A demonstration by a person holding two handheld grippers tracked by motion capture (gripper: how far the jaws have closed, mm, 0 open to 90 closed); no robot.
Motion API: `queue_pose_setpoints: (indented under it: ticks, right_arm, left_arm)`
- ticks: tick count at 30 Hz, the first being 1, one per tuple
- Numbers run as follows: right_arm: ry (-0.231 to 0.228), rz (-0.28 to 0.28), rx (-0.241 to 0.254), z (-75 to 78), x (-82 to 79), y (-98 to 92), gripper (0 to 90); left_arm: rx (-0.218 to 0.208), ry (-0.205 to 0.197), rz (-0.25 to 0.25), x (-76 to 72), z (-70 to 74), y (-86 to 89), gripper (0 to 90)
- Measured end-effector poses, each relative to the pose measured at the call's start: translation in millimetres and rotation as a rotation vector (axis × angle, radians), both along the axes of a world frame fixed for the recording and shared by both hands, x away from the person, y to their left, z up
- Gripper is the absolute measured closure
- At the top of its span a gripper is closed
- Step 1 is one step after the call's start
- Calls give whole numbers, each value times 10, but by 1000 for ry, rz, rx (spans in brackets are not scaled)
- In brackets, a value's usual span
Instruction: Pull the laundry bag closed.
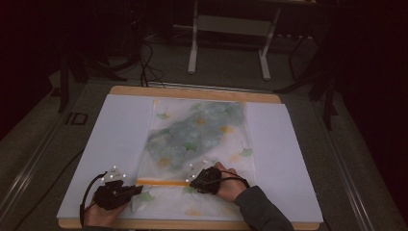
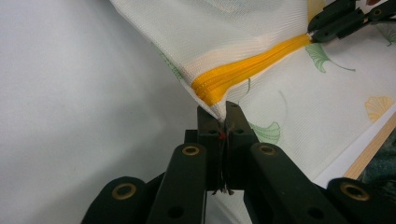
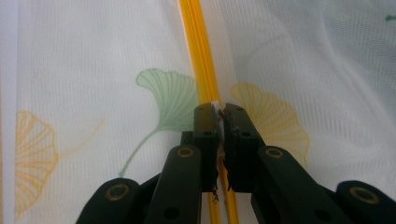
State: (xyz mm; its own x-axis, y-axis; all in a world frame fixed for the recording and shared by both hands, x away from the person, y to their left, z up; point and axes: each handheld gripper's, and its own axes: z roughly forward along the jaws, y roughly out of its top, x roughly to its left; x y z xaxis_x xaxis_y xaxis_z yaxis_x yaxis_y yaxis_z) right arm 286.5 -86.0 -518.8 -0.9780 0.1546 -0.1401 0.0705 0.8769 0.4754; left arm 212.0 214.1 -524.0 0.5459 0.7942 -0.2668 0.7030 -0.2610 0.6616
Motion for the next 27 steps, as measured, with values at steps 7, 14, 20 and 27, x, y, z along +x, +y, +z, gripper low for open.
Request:
queue_pose_setpoints:
  ticks: [7, 14, 20, 27]
  right_arm:
    - [4, -9, -4, 4, -1, -72, 847]
    - [3, -20, -14, 10, -7, -141, 847]
    - [6, -29, -21, 14, 1, -245, 847]
    - [11, -46, -22, 16, 1, -349, 847]
  left_arm:
    - [0, 0, -1, 0, 1, 2, 882]
    - [-1, 0, 1, 0, 0, 5, 882]
    - [-1, 0, 2, 0, 0, 7, 882]
    - [0, 1, 2, 1, -2, 7, 882]
